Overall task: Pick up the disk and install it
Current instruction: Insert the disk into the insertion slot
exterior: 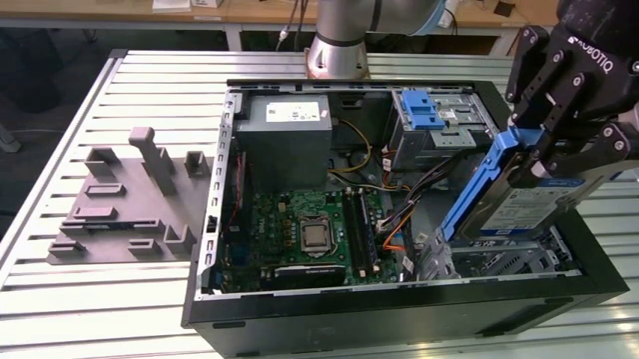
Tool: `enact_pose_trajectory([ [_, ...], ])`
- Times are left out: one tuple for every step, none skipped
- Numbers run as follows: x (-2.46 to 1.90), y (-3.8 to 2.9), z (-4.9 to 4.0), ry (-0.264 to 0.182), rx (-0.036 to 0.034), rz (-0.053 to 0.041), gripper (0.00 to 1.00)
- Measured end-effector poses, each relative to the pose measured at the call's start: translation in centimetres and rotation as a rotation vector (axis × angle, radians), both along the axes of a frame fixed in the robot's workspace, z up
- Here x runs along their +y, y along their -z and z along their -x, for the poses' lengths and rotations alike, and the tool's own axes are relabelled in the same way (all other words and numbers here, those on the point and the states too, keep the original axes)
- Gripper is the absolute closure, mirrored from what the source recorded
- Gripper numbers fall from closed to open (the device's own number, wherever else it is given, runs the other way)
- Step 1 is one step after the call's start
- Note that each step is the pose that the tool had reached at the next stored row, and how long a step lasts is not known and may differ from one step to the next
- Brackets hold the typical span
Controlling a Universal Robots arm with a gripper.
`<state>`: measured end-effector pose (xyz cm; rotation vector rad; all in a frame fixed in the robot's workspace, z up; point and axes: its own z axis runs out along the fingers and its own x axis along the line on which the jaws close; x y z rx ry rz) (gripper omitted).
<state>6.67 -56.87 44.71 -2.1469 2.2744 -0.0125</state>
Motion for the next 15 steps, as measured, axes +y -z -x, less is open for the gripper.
enact_pose_trajectory([
  [0.00, 0.03, -0.10, 0.000, 0.0000, 0.0000, 0.64],
  [0.00, 0.07, -0.19, 0.000, 0.0000, 0.0000, 0.64],
  [0.00, 0.09, -0.29, 0.000, 0.0000, 0.0001, 0.64],
  [0.00, 0.11, -0.39, 0.000, 0.0000, 0.0001, 0.64],
  [0.00, 0.14, -0.44, 0.000, 0.0000, 0.0001, 0.64],
  [0.00, 0.18, -0.45, 0.000, -0.0001, -0.0001, 0.64],
  [0.00, 0.22, -0.45, 0.000, 0.0000, -0.0001, 0.64],
  [0.08, 0.44, -0.46, 0.000, -0.0001, -0.0003, 0.64],
  [0.11, 0.46, -0.46, -0.002, -0.0001, -0.0001, 0.64],
  [0.11, 0.48, -0.46, -0.004, -0.0001, -0.0002, 0.64],
  [0.12, 0.50, -0.46, -0.007, -0.0001, -0.0001, 0.64],
  [0.13, 0.51, -0.45, -0.010, 0.0000, -0.0002, 0.64],
  [0.13, 0.52, -0.46, -0.012, -0.0001, 0.0000, 0.64],
  [0.13, 0.54, -0.46, -0.013, 0.0000, -0.0001, 0.64],
  [0.14, 0.56, -0.46, -0.013, -0.0001, 0.0000, 0.64],
])
